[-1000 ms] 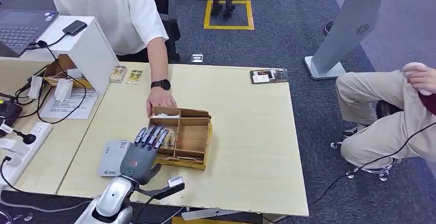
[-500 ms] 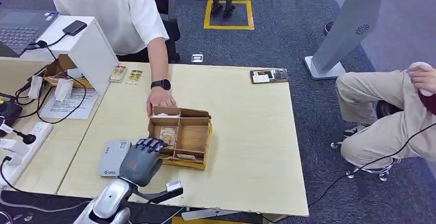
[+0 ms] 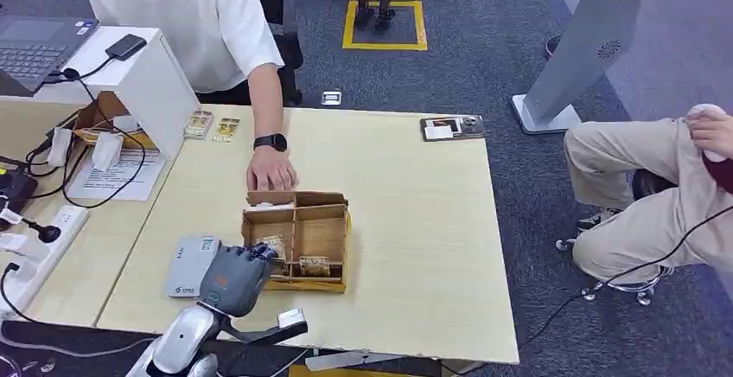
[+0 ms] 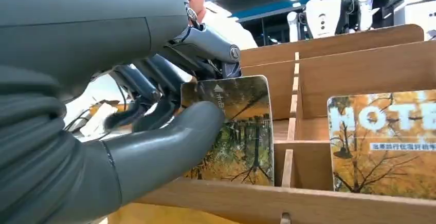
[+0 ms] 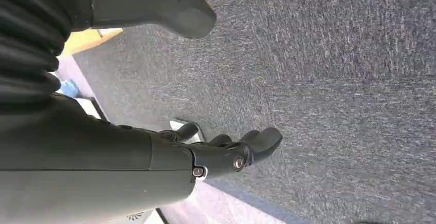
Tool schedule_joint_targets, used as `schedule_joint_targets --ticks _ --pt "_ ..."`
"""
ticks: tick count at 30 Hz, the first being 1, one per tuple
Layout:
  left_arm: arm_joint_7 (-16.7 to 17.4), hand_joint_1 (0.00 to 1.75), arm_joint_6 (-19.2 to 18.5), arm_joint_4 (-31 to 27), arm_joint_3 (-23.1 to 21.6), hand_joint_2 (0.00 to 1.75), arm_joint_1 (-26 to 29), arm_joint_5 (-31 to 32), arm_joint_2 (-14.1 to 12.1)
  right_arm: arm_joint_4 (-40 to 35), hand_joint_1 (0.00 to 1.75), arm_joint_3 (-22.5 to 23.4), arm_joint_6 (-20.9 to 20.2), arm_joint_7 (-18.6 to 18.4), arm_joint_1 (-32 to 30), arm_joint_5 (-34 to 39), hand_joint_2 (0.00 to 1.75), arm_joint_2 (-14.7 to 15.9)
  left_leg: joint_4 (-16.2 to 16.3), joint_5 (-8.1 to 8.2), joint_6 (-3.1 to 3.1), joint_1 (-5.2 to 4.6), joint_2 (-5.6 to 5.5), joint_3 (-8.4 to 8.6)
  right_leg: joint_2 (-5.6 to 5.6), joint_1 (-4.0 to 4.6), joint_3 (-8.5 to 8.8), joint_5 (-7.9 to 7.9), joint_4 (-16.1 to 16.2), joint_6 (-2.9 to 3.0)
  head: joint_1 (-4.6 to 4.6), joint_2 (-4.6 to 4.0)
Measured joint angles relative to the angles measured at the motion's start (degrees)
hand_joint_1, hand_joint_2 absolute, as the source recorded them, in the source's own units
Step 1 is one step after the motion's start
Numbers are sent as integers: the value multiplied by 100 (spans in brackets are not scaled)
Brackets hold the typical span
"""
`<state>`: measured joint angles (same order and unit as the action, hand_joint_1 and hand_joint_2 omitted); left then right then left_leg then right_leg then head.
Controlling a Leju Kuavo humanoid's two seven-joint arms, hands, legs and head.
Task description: Pass the card to the sensor for recognition and then transmit it.
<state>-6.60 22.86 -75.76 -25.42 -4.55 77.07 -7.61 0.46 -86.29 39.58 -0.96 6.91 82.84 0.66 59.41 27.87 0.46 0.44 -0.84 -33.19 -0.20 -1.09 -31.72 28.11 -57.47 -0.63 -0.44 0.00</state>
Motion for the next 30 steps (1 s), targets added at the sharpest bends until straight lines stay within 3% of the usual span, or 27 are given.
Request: schedule_joint_targets --ticks 15,19,26,30 --pt "-133 175 26 -50 2 175 19 -155 2 0 0 -20 0 50 1 0 175 0 0 0 0 0 0 0 0 0 0 0 0 0 -2 0" --pt "-291 175 272 -120 22 175 68 -464 22 0 0 -22 0 50 1 2 175 0 0 0 0 0 0 -1 0 0 -1 0 0 0 -2 2" --pt "-689 175 991 -617 144 175 103 -1371 311 0 0 -20 0 101 0 59 175 0 0 0 1 -1 -2 -2 -2 -1 -1 0 0 0 0 0" --pt "-732 175 1030 -802 201 175 118 -1430 426 0 0 -20 0 103 0 63 175 0 0 0 1 -1 -1 -1 -1 -1 -1 0 0 0 -2 2"
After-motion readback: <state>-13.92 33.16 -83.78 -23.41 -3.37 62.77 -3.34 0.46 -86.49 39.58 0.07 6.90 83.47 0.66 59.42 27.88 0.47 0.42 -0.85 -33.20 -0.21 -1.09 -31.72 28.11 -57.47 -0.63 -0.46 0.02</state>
